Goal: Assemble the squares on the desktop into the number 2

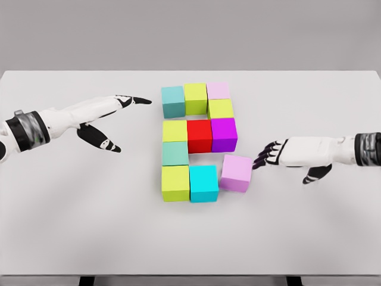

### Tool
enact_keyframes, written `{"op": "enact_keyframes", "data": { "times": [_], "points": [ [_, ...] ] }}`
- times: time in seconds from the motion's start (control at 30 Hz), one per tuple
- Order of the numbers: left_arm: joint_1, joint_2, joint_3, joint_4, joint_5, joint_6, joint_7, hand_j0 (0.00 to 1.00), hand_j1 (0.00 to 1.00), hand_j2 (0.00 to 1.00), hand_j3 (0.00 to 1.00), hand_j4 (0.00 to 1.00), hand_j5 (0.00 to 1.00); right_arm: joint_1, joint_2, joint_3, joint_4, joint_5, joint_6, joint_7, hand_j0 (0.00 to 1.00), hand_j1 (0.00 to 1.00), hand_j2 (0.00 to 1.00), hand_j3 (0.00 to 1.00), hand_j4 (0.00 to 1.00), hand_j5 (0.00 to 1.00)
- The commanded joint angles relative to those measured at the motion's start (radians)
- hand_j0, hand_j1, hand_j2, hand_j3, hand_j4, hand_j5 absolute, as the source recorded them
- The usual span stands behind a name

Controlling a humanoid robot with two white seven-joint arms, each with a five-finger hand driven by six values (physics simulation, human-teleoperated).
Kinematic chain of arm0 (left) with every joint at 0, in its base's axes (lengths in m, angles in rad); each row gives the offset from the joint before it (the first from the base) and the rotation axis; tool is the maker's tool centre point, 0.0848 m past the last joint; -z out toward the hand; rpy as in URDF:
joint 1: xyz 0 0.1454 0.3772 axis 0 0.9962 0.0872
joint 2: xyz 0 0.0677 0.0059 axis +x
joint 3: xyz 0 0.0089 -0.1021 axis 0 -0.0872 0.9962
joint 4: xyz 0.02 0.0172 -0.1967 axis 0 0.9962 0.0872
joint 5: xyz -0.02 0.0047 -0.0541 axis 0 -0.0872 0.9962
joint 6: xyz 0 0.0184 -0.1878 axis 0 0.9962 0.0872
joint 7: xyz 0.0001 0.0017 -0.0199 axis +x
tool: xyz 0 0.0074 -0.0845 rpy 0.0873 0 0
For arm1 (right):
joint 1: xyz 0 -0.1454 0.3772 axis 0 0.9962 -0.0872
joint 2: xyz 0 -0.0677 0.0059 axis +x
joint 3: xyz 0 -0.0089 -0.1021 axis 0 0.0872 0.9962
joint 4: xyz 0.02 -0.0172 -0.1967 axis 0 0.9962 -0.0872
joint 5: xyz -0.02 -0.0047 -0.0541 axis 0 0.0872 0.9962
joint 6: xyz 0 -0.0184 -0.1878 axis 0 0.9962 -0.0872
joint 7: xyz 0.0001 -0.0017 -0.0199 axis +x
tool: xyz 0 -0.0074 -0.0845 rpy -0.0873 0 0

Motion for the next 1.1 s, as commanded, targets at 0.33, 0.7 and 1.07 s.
{"op": "enact_keyframes", "data": {
  "times": [0.33, 0.7, 1.07],
  "points": [
    [0.0, 0.0, 0.001, 0.017, 0.003, 0.0, 0.002, 1.0, 1.0, 1.0, 1.0, 1.0, 1.0, -0.028, 0.02, -0.017, 0.12, -0.187, 0.002, 0.0, 1.0, 1.0, 1.0, 1.0, 1.0, 1.0],
    [0.006, 0.0, -0.001, 0.03, 0.003, 0.0, 0.002, 1.0, 1.0, 1.0, 1.0, 1.0, 1.0, -0.063, 0.116, -0.003, 0.188, -0.126, 0.002, 0.0, 1.0, 1.0, 1.0, 1.0, 1.0, 1.0],
    [0.029, 0.0, -0.022, 0.03, 0.001, -0.003, 0.002, 1.0, 1.0, 1.0, 1.0, 1.0, 1.0, -0.064, 0.135, 0.058, 0.168, -0.013, 0.002, 0.0, 1.0, 1.0, 1.0, 1.0, 1.0, 1.0]
  ]
}}
